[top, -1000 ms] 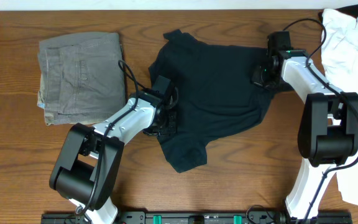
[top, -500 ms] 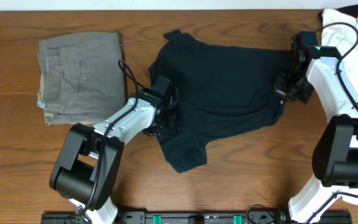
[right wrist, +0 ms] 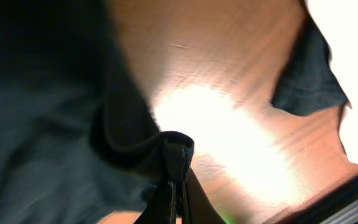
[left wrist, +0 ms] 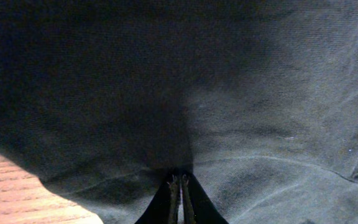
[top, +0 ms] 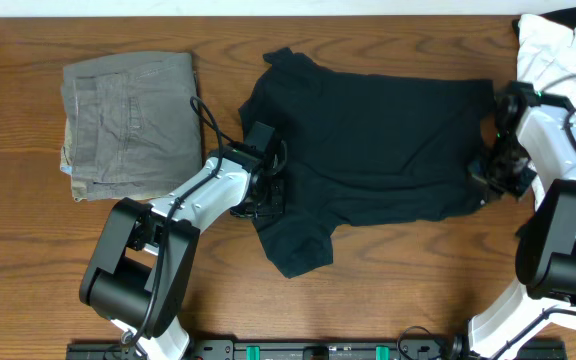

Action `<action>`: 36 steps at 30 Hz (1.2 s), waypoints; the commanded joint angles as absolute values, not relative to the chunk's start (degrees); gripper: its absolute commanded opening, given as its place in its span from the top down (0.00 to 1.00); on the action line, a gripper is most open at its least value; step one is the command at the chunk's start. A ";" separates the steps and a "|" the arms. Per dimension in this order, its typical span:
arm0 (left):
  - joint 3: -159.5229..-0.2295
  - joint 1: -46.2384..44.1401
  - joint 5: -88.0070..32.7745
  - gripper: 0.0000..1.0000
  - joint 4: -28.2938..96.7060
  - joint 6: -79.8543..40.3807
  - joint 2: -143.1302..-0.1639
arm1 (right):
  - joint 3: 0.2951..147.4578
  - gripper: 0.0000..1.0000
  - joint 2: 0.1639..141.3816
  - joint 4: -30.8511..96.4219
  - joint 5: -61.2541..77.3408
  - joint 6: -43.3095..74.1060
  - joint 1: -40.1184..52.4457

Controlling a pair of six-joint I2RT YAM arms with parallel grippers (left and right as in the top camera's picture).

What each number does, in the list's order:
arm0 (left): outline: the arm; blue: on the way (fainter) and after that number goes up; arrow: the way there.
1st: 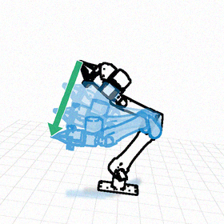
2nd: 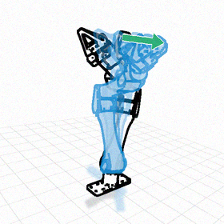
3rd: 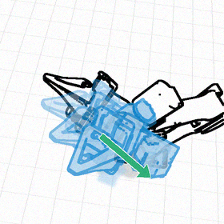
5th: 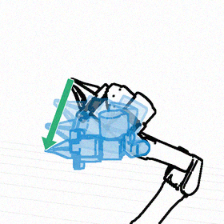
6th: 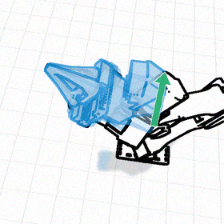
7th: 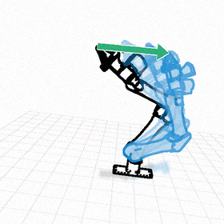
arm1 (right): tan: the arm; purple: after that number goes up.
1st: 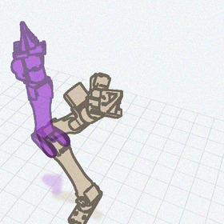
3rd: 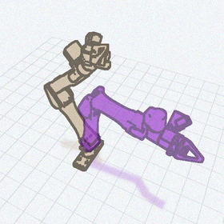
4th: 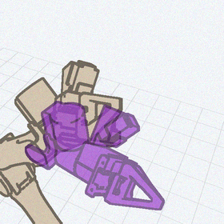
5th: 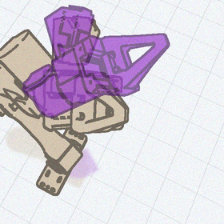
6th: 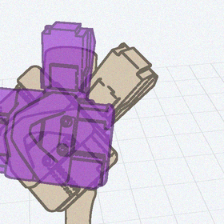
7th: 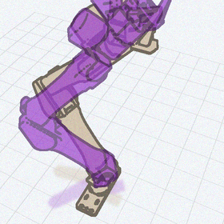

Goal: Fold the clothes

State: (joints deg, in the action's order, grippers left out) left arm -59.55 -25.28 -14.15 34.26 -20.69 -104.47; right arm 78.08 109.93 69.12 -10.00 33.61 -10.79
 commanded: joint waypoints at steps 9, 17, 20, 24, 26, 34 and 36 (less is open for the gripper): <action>-59.27 -25.15 -12.80 0.94 35.73 -19.73 -103.63 | 68.01 0.99 109.62 64.29 -13.17 34.20 -17.06; -59.27 -25.15 -12.53 0.94 40.97 -18.48 -102.94 | 66.63 0.99 109.62 63.61 -17.15 33.78 -18.98; -59.27 -25.06 -10.07 0.94 44.14 -18.44 -102.96 | 66.63 0.99 109.62 63.44 -17.17 33.52 -19.14; -59.27 -25.04 -3.51 0.94 47.00 -18.46 -102.96 | 66.30 0.99 109.62 63.64 -17.17 33.15 -19.11; -59.24 -25.04 -2.94 0.94 47.97 -18.50 -102.96 | 65.69 0.98 109.62 63.59 -17.17 33.15 -19.14; -59.29 -25.04 -3.38 0.94 50.28 -19.09 -102.06 | 64.95 0.80 109.60 62.65 -15.20 30.94 -19.22; -60.12 -25.04 -3.36 0.94 50.28 -18.74 -100.07 | 66.35 0.65 109.60 62.67 -13.26 28.56 -19.22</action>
State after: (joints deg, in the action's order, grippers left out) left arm -59.53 -25.23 -4.43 49.95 -19.42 -103.57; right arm 64.82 109.93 62.83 -14.76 31.86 -18.15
